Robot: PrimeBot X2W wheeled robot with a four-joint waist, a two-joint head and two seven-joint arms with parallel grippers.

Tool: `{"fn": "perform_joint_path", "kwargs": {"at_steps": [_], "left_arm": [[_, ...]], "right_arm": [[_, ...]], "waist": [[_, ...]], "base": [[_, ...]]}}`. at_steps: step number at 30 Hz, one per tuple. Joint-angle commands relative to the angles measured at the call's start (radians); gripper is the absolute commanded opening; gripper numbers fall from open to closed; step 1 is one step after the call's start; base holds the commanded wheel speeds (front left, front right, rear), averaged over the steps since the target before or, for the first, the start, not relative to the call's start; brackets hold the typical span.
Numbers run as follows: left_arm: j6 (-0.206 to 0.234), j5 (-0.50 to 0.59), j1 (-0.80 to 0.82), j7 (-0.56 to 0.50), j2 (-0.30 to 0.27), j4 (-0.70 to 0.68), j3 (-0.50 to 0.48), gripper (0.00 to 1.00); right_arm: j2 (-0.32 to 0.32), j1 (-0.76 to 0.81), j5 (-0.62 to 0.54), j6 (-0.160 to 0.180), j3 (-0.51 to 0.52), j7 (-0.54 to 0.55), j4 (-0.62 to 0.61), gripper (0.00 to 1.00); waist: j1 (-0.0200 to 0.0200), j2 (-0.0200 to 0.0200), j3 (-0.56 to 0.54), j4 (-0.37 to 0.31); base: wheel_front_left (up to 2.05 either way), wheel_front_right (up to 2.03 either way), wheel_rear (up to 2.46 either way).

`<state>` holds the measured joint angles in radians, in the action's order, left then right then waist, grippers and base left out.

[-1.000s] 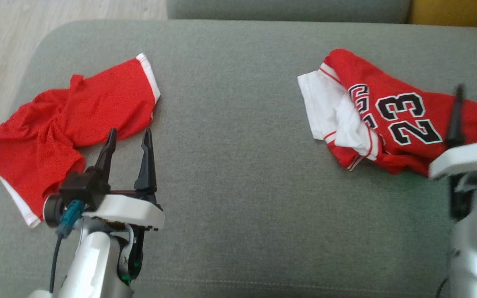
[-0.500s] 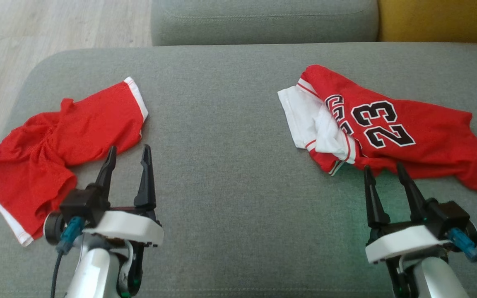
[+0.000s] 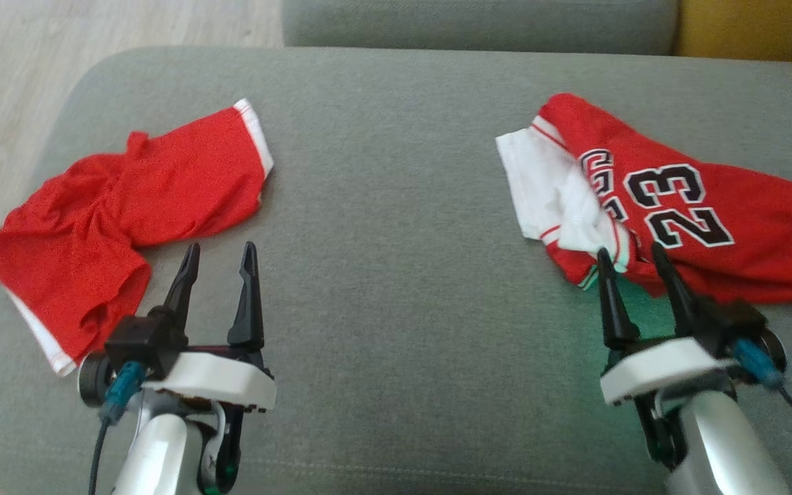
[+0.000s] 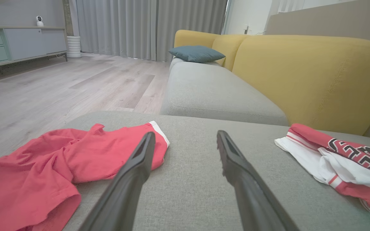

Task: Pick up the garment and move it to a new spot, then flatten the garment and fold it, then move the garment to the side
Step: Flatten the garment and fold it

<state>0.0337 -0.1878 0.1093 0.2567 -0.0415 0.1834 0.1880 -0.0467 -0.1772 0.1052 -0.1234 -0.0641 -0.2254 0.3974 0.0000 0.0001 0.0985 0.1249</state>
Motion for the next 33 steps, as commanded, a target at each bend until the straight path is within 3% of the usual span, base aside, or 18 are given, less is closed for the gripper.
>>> {"fn": "perform_joint_path", "kwargs": {"at_steps": [1,10,16,23,29,30,31,33], "left_arm": [[-0.005,-0.005,0.051,0.005,-0.009,-0.029,-0.025,1.00],[-0.007,-0.008,0.070,0.005,-0.009,-0.016,-0.011,1.00],[-0.006,-0.016,0.076,0.005,-0.009,-0.023,0.002,1.00],[-0.005,-0.013,0.075,0.005,-0.009,-0.023,0.007,1.00],[-0.006,-0.011,0.083,0.005,-0.009,-0.018,0.010,1.00],[-0.006,-0.010,0.085,0.005,-0.009,-0.017,0.012,1.00],[-0.007,-0.011,0.087,0.005,-0.009,-0.015,0.014,1.00],[-0.007,-0.012,0.091,0.005,-0.009,-0.014,0.020,1.00]], "right_arm": [[-0.004,-0.056,-0.004,-0.007,-0.029,0.015,-0.003,1.00],[-0.004,-0.182,0.017,-0.007,0.011,0.084,0.163,1.00],[-0.004,-0.253,-0.050,-0.007,0.063,0.105,0.267,1.00],[-0.004,-0.303,-0.085,-0.007,0.129,0.095,0.360,1.00],[-0.004,-0.333,-0.079,-0.007,0.096,0.091,0.433,1.00],[-0.004,-0.337,-0.076,-0.007,0.090,0.090,0.443,0.82],[-0.004,-0.341,-0.072,-0.007,0.082,0.084,0.450,0.02],[-0.004,-0.348,-0.056,-0.007,0.062,0.063,0.460,0.00]], "waist": [[0.0000,-0.0001,0.017,0.021],[0.0000,-0.0001,0.057,0.080],[0.0000,-0.0001,0.074,0.104],[0.0000,-0.0001,0.082,0.109],[0.0000,-0.0001,0.088,0.095],[0.0000,-0.0001,0.088,0.092],[0.0000,-0.0001,0.087,0.090],[0.0000,-0.0001,0.085,0.086]], "base": [[0.00,0.00,0.00],[0.00,0.00,0.00],[0.00,0.00,0.00],[0.00,0.00,0.00],[0.00,0.00,0.00],[0.00,0.00,0.00],[0.00,0.00,0.00],[0.00,0.00,0.00]]}}
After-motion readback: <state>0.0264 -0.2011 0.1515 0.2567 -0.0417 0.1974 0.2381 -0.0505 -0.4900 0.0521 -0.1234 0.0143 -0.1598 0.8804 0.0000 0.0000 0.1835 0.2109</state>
